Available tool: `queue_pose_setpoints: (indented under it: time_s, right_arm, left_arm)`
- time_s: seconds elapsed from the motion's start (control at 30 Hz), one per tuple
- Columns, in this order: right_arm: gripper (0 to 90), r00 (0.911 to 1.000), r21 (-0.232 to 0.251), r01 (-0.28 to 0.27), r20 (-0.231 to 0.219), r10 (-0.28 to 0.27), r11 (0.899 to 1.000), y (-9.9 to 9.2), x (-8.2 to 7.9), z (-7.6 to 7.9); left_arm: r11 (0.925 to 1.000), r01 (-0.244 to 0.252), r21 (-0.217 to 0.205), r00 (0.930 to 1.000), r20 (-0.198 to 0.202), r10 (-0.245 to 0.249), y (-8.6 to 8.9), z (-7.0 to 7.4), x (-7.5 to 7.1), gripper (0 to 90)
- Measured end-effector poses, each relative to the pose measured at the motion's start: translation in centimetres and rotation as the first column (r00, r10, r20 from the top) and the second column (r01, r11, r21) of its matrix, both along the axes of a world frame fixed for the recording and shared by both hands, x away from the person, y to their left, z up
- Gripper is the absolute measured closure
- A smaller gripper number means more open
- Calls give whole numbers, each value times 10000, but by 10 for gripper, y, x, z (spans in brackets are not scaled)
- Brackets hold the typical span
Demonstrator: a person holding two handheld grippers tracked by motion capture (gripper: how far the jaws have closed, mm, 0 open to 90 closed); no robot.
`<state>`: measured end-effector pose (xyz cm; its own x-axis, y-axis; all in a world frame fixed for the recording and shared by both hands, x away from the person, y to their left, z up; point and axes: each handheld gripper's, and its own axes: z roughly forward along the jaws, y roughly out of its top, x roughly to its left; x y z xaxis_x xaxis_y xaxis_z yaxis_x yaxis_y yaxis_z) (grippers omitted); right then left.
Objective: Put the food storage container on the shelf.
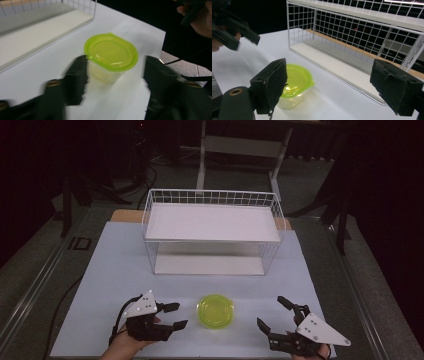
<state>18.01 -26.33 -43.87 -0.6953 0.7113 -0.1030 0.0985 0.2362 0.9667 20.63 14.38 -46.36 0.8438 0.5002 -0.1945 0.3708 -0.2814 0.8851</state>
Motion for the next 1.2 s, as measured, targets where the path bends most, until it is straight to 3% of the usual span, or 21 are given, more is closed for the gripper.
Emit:
queue_pose_setpoints:
  time_s: [0.07, 0.13, 0.2, 0.27, 0.4, 0.47, 0.53, 0.57, 0.6, 0.7, 0.8, 0.83, 0.9, 0.97, 1.0, 1.13, 1.2]
  right_arm:
    - [141, 9999, -49, -139, -79, 139, 9999, 3, -1, 0]
    - [141, 9996, -351, -296, -44, 294, 9989, 8, -2, 1]
    - [141, 9992, -523, -409, 21, 410, 9978, 12, -3, 1]
    - [141, 9992, -753, -395, 64, 401, 9964, 16, -4, 2]
    - [143, 9991, -549, -408, -90, 403, 9977, 20, -2, 8]
    - [146, 9991, -707, -405, -145, 396, 9967, 22, 0, 12]
    - [148, 9989, -715, -444, -150, 434, 9965, 23, 1, 13]
    - [148, 9986, -650, -498, -230, 484, 9966, 24, 1, 15]
    - [147, 9979, -768, -574, -336, 550, 9954, 27, 4, 20]
    - [147, 9956, -587, -715, -645, 677, 9957, 30, 11, 27]
    - [145, 9960, -574, -667, -625, 631, 9961, 35, 17, 34]
    - [133, 9969, -687, -607, -541, 571, 9958, 37, 18, 36]
    - [133, 9968, -765, -656, -499, 619, 9949, 39, 19, 37]
    - [128, 9963, -1227, -666, -630, 592, 9902, 46, 24, 36]
    - [121, 9950, -1113, -760, -725, 682, 9909, 47, 25, 35]
    - [120, 9936, -1068, -704, -950, 603, 9918, 50, 32, 29]
    - [119, 9938, -1173, -598, -1001, 481, 9913, 51, 35, 27]
  left_arm:
    - [9996, 88, -271, 9999, 144, -84, 1, 5, -2, 281]
    - [9985, 497, -242, 9987, -105, -500, 0, 9, 0, 102]
    - [9989, 346, -330, 9992, 200, -340, 1, 13, -1, 64]
    - [9985, 229, -496, 9995, 215, -219, 1, 17, -1, 9]
    - [9986, 69, -531, 9992, 391, -48, -1, 26, -1, 9]
    - [9967, 126, -805, 9984, 559, -81, -2, 30, -3, 9]
    - [9970, 54, -775, 9971, 762, 5, -4, 32, -3, 9]
    - [9967, 112, -802, 9918, 1276, -9, -8, 35, -5, 9]
    - [9967, 224, -784, 9902, 1395, -113, -9, 37, -5, 9]
    - [9938, 542, -972, 9911, 1262, -418, -14, 40, -2, 9]
    - [9917, 684, -1088, 9933, 1002, -575, -17, 41, 5, 22]
    - [9945, 600, -861, 9924, 1124, -502, -19, 40, 7, 37]
    - [9999, 91, -96, 9837, 1796, -72, -22, 39, 8, 31]
    - [9990, 17, -440, 9958, 918, 23, -23, 38, 15, 30]
    - [9987, -65, -501, 9985, 546, 93, -24, 38, 16, 30]
    - [9962, 13, -874, 9996, 293, 12, -24, 40, 22, 24]
    - [9974, 158, -707, 9995, 282, -138, -25, 41, 25, 24]
